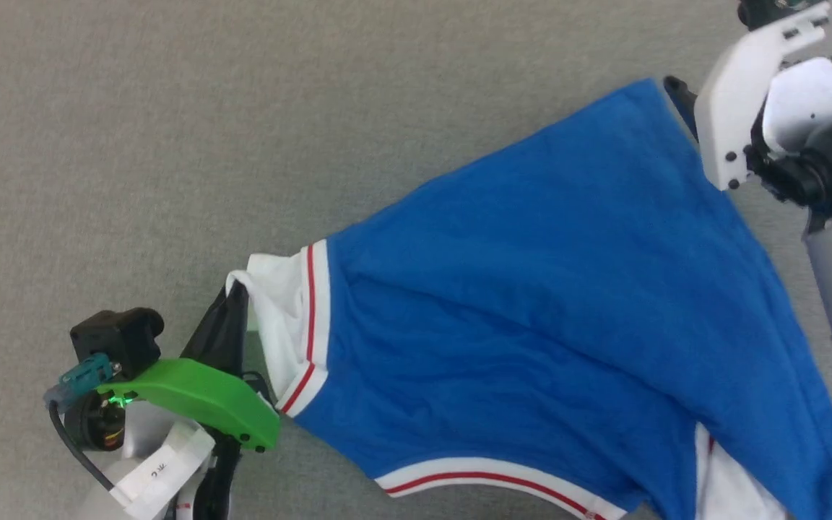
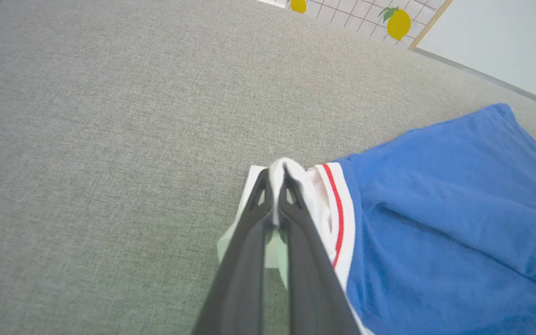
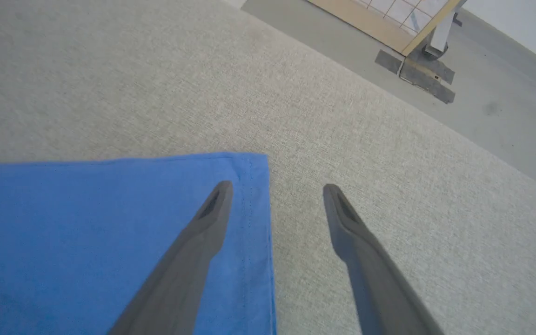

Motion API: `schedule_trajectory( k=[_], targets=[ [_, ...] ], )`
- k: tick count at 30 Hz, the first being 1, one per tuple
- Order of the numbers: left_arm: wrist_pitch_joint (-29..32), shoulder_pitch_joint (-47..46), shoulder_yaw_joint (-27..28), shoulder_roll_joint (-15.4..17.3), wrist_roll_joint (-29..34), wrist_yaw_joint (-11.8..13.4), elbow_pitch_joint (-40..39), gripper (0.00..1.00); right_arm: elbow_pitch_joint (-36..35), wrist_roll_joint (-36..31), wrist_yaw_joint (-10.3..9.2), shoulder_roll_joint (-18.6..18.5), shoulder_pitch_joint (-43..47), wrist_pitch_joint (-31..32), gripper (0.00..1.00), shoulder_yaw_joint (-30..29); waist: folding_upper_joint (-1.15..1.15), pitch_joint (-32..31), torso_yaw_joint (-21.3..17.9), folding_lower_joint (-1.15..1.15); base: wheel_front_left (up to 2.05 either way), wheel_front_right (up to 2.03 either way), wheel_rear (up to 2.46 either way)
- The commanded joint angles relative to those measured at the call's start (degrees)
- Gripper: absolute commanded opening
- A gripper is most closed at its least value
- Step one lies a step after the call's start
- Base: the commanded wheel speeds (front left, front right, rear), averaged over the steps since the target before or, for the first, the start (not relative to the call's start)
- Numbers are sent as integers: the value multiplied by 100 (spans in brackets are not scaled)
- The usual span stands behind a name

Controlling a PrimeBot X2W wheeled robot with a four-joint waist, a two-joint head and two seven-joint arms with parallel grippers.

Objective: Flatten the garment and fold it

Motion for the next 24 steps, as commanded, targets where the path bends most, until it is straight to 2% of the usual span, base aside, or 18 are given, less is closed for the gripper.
schedule_trajectory(
  k=[1,4,8,15,16,17,18,24],
  targets=[
    [-49,-132,-16,-42,70,-24,-40,0,105,-79,-8,-59,-192,303,100,120,0,444,404,-1,0,0,0],
    [-79,-175,-65,-85,89,-29,-80,0,276,-94,-8,-120,-467,1110,100,414,0,564,464,-1,0,0,0],
    [-109,-211,-116,-132,94,-38,-95,0,316,-38,-8,-212,-673,1859,100,760,0,687,513,-1,0,0,0],
    [-148,-256,-174,-187,68,-74,-25,0,251,198,-8,-353,-692,2536,100,1079,0,788,560,-1,0,0,0],
    [-154,-262,-176,-190,63,-79,-11,0,240,242,-8,-361,-671,2605,37,1072,0,784,558,-1,0,0,0],
    [-161,-264,-174,-190,59,-79,2,0,195,262,-8,-375,-662,2602,12,1075,0,778,549,-1,0,0,0],
    [-165,-262,-172,-189,58,-78,14,0,171,282,-8,-392,-648,2598,0,1072,0,764,539,-1,0,0,0],
    [-173,-230,-127,-151,26,-62,102,0,45,399,-8,-418,-547,2347,0,864,0,552,394,-1,0,0,0]
  ],
)
